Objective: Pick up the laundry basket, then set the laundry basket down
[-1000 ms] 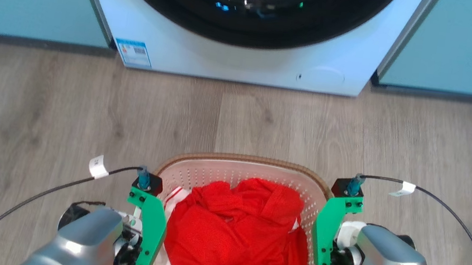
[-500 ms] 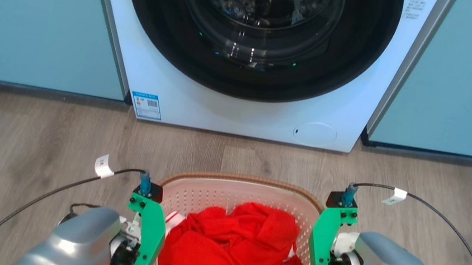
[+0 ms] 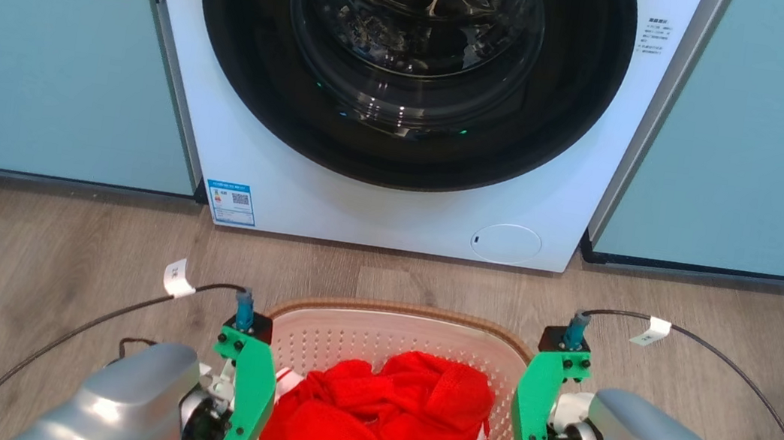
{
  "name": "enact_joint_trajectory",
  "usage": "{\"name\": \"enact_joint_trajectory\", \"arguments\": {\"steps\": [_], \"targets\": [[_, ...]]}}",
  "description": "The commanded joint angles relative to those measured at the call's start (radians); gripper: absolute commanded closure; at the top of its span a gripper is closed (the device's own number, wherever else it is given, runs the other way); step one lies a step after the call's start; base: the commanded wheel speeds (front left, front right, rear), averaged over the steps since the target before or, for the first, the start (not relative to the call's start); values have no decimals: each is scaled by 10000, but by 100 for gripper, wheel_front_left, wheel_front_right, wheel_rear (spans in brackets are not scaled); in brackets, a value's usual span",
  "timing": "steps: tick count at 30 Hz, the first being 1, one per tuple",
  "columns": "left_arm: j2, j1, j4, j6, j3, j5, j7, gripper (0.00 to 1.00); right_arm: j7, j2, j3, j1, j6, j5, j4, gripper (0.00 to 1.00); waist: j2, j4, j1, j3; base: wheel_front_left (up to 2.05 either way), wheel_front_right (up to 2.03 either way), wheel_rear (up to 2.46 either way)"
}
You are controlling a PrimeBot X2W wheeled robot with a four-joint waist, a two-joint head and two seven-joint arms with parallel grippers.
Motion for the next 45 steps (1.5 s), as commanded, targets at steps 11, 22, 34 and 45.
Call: {"name": "enact_joint_trajectory", "arguments": {"steps": [11,22,34,45], "targets": [[-218,-356,-658,-186,69,1,177,100,-316,274,224,-413,63,220,-468,100,0,32,1,-89,0,0,0],[-187,-294,-600,-186,69,75,148,100,-333,274,422,-447,63,387,-508,100,0,18,1,-5,0,0,0],[-250,-295,-510,-186,69,2,106,100,-339,274,558,-564,63,498,-433,100,0,-53,1,104,0,0,0],[-248,-337,-548,-186,69,-33,168,100,-339,274,647,-617,63,620,-377,100,0,-58,1,155,0,0,0]]}}
